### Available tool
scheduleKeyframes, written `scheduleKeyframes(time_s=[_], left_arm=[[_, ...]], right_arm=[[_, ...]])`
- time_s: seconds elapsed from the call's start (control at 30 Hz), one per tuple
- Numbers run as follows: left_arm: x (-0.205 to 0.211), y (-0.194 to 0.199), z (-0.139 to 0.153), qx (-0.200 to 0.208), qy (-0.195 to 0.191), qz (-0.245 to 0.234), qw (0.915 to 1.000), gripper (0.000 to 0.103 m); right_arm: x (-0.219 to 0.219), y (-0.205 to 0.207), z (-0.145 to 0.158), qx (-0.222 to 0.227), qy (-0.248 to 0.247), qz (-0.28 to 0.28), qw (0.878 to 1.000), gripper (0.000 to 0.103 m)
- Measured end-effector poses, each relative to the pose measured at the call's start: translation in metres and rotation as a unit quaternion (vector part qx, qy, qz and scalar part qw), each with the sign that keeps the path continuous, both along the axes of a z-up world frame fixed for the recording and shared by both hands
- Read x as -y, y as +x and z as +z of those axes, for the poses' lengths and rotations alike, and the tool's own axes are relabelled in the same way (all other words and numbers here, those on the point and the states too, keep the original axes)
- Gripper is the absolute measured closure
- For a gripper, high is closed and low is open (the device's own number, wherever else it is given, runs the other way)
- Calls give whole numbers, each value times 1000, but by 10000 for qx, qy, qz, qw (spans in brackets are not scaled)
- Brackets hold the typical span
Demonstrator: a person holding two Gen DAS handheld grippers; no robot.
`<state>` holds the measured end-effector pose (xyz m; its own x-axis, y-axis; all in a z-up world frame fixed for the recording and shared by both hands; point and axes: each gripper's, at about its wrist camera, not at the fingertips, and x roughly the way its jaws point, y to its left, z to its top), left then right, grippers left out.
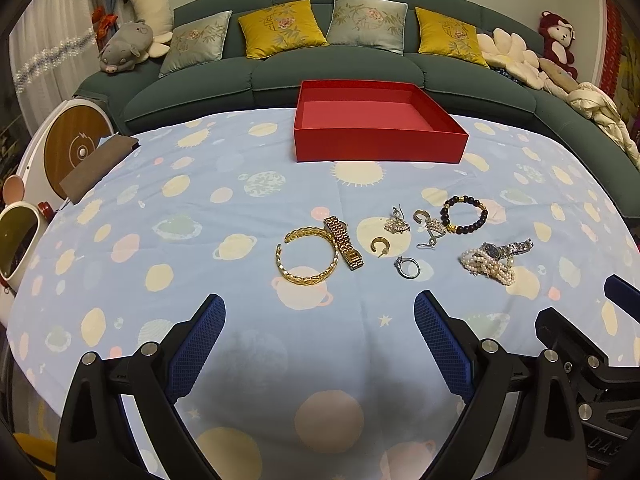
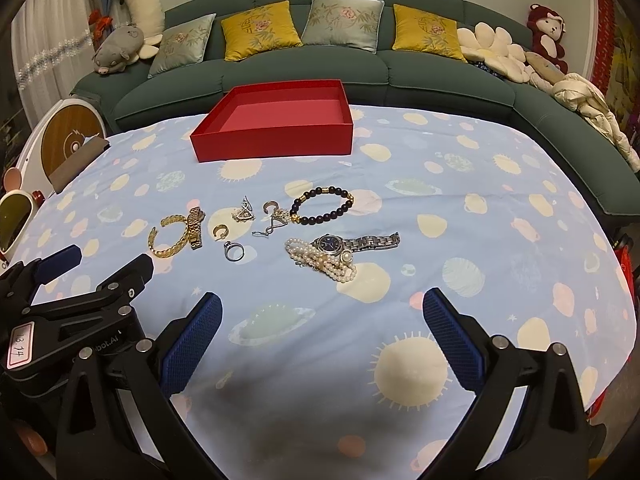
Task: Organize jewelry
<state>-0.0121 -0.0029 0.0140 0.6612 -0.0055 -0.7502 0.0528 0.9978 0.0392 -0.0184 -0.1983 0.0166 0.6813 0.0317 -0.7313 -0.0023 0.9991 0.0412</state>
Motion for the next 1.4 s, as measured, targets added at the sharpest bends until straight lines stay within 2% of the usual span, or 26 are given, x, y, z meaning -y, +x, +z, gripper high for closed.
scheduleKeyframes(time_s=[1.4], left_arm=[[5, -5, 1, 87, 19, -52, 9999, 10]], right_arm=[[2, -6, -1, 19, 60, -53, 10000, 5]])
